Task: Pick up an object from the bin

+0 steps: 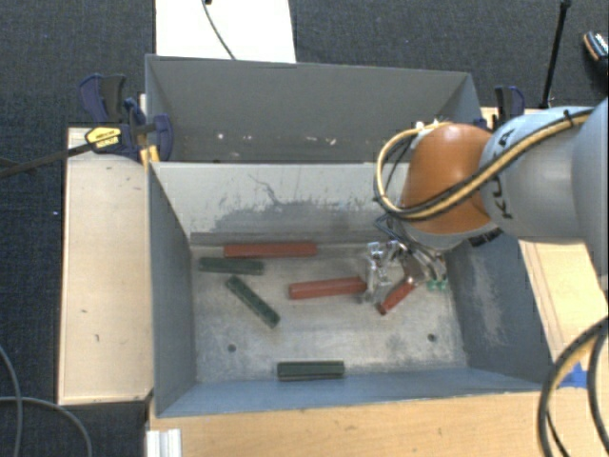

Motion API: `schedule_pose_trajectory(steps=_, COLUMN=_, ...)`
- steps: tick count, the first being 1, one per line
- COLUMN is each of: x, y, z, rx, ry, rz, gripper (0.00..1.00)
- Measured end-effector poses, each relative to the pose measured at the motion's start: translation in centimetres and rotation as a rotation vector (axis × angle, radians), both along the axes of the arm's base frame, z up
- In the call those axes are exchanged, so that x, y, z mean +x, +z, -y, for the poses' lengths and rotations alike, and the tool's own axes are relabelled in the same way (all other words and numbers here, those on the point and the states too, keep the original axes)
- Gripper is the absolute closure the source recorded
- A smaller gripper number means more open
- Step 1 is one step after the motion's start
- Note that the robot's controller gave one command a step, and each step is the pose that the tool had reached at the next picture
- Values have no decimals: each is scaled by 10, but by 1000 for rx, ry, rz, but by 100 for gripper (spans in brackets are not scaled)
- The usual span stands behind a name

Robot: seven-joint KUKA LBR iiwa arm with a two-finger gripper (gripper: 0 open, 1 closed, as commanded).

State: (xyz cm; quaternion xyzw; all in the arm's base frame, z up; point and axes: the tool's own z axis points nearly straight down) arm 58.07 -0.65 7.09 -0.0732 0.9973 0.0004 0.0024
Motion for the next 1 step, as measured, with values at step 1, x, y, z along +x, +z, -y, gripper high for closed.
schedule_pose_trajectory(steps=1, x=-1, y=135, z=10, rx=-2, ry=2, rz=7, gripper=100)
